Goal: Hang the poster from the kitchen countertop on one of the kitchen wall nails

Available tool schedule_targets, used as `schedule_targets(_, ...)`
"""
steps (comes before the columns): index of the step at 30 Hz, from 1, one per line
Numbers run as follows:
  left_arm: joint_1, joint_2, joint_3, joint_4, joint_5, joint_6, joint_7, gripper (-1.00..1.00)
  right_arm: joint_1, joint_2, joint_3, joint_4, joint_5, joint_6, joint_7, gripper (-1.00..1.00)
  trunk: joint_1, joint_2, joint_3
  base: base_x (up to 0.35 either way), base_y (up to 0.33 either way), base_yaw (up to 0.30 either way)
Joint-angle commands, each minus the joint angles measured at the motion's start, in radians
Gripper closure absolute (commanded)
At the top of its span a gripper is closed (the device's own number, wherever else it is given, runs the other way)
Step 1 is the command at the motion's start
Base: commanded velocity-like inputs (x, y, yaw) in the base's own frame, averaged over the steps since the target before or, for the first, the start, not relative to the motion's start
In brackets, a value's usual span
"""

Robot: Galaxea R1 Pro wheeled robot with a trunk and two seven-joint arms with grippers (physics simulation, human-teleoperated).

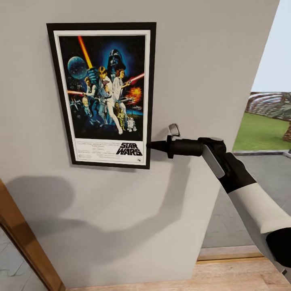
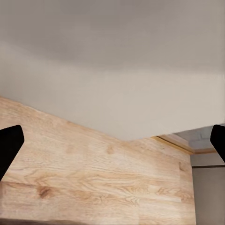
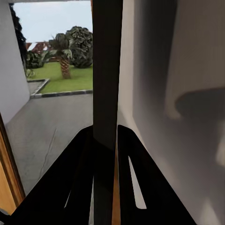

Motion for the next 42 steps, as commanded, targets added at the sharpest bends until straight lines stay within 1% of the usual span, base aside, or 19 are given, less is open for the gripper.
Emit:
schedule_targets(1, 0.0, 0.0, -0.008, 0.0, 0.006, -0.006, -0.001, -1.0, -0.001, -0.001, 0.003, 0.0, -0.01, 0.01, 0.0, 1.0, 0.001, -0.002, -0.002, 0.0, 0.007, 0.0)
schedule_targets(12, -0.001, 0.0, -0.008, 0.0, 0.006, -0.006, -0.001, -1.0, -0.001, -0.001, 0.003, 0.0, -0.01, 0.01, 0.0, 1.0, 0.001, -0.002, -0.002, 0.0, 0.004, 0.0)
schedule_targets(20, -0.001, 0.0, -0.008, 0.0, 0.006, -0.006, -0.002, -1.0, -0.001, -0.001, 0.003, 0.0, -0.01, 0.01, -0.001, 1.0, 0.001, -0.002, -0.002, 0.0, 0.084, 0.0)
schedule_targets(42, -0.001, 0.0, -0.008, 0.0, 0.006, -0.006, -0.001, -1.0, 0.001, -0.001, 0.003, 0.002, -0.01, 0.01, -0.002, 1.0, 0.001, -0.002, -0.002, 0.0, 0.021, 0.0)
